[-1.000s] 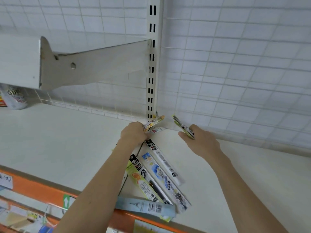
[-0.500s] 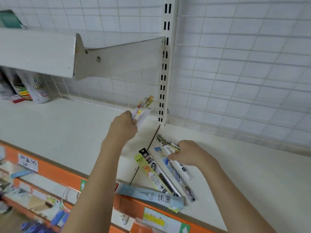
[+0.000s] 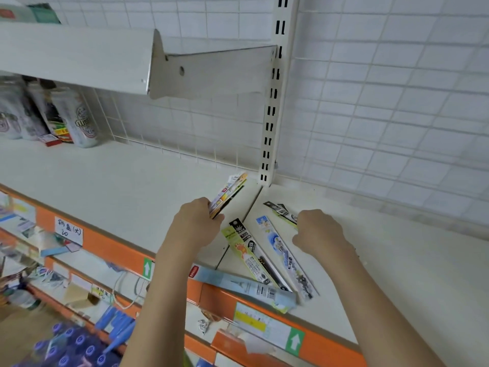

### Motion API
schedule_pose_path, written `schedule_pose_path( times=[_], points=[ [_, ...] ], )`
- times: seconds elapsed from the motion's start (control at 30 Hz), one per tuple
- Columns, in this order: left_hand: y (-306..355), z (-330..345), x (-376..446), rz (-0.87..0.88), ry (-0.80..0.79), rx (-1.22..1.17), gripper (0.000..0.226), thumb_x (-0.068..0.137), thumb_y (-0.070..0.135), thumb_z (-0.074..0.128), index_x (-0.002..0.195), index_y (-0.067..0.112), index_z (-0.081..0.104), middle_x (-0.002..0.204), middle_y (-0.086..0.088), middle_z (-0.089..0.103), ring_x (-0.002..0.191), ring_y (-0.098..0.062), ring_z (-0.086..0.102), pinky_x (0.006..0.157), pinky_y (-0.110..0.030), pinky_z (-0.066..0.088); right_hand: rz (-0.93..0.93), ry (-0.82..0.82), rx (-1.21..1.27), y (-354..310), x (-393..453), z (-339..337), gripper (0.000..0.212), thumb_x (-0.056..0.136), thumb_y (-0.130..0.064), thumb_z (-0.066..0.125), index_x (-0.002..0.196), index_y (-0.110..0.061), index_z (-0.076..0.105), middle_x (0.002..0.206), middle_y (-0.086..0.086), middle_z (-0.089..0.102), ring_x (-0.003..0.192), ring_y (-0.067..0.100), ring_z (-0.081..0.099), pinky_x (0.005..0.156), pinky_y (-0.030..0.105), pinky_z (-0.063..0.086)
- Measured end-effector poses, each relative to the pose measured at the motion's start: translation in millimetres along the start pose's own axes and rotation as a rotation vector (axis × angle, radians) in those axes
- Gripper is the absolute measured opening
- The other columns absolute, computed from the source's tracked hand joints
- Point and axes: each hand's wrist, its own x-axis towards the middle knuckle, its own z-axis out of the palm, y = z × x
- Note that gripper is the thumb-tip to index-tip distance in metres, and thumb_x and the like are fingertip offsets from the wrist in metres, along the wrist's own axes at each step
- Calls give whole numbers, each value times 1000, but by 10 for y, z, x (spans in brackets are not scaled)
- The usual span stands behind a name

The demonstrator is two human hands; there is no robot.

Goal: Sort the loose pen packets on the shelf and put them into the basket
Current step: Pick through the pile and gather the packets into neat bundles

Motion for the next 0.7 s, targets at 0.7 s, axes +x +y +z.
schedule_pose_path(
  times=[0.7],
  points=[
    [-274,98,-427,-25,253,-74,18,90,28,54,94,10,52,83,-11,62,70,-32,57,56,-27,38,-104,27,296,14,-347,187,39,86,-52,55,83,-14,48,75,0,55,71,21,54,54,28,35]
  ],
)
